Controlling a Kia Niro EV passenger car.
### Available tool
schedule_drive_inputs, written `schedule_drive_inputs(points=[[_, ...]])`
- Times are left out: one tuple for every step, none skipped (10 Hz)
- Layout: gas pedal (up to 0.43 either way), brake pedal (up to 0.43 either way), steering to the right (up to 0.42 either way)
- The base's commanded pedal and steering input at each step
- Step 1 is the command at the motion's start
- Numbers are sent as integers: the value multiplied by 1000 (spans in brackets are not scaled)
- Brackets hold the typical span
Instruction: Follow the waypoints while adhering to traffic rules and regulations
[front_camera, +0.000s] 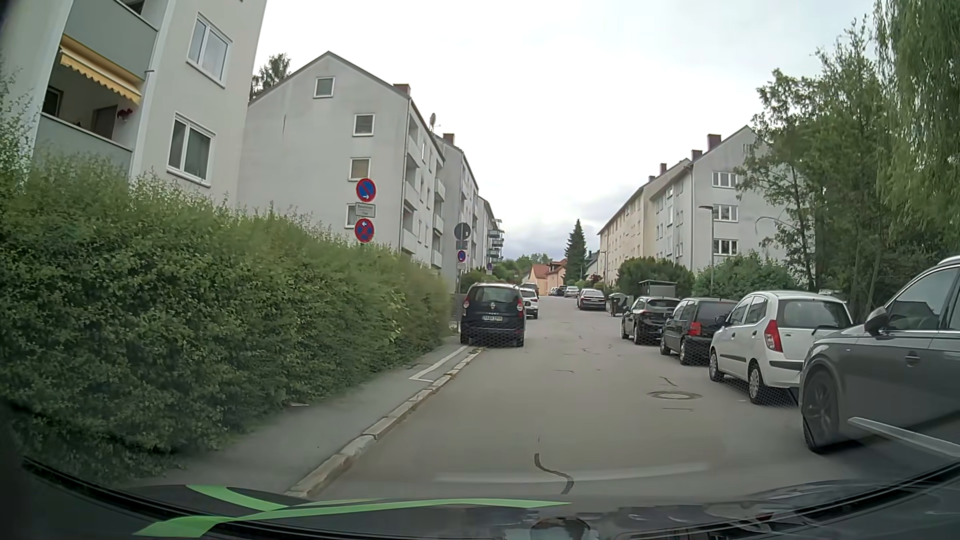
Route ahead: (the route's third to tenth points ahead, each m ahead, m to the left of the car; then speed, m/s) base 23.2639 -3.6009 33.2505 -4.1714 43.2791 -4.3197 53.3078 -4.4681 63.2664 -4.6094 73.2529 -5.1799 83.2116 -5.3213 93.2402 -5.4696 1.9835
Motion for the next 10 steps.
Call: schedule_drive_inputs(points=[[0,43,44],[0,49,46],[0,55,52],[0,55,57],[0,37,62],[0,30,63],[0,12,63],[0,0,62],[0,0,63],[0,0,63]])
